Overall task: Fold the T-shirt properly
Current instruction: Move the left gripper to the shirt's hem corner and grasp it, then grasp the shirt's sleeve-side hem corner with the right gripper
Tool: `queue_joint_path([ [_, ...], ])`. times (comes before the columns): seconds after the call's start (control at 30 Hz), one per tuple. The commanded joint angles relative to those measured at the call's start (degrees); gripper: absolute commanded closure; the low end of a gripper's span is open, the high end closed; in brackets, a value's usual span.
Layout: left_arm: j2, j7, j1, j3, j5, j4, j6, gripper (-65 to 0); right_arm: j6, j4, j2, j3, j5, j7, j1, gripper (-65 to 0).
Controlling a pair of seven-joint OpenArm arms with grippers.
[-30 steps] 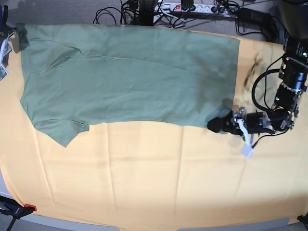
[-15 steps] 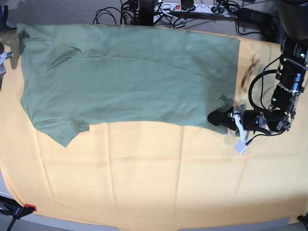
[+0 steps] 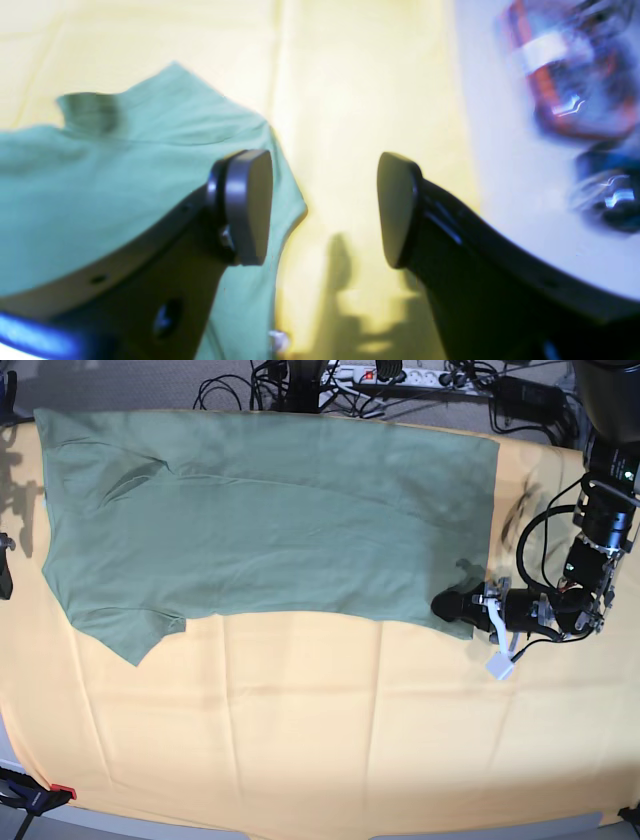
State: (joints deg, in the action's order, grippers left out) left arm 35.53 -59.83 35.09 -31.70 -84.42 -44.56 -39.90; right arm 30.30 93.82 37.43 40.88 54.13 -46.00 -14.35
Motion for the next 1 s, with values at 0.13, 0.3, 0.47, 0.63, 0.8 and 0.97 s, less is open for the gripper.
queue_joint_path([
  [0.13,0.63,0.02,1.29,0.26,-0.58,-0.37,-0.10,0.0,2.32,-12.24,1.62,-3.96,7.41,-3.85,10.54,-35.1],
  [0.3,0.66,0.02,1.27,0.26,-0.58,-0.37,-0.10,0.0,2.86,-22.16,1.62,-14.01,7.39,-6.21,19.15,-35.2],
  [0.47,0.66,0.00,1.27,0.26,-0.58,-0.37,-0.10,0.0,2.71,-30.12,1.55,-23.21,5.44,-6.10,26.53,-35.2],
  [0.63,0.70,-0.04,1.27,0.26,-0.58,-0.37,-0.10,0.0,2.99,-38.16,0.33,-25.66,2.64,-6.08,32.02,-35.1],
  [0.8,0.70,-0.02,1.27,0.26,-0.58,-0.37,-0.10,0.0,4.42,-43.04,-1.44,-25.68,1.11,-5.11,33.35,-35.1],
  [0.97,0.68,0.02,1.27,0.26,-0.58,-0.37,-0.10,0.0,7.23,-43.36,-3.19,-25.68,1.27,-9.66,33.33,-30.9],
])
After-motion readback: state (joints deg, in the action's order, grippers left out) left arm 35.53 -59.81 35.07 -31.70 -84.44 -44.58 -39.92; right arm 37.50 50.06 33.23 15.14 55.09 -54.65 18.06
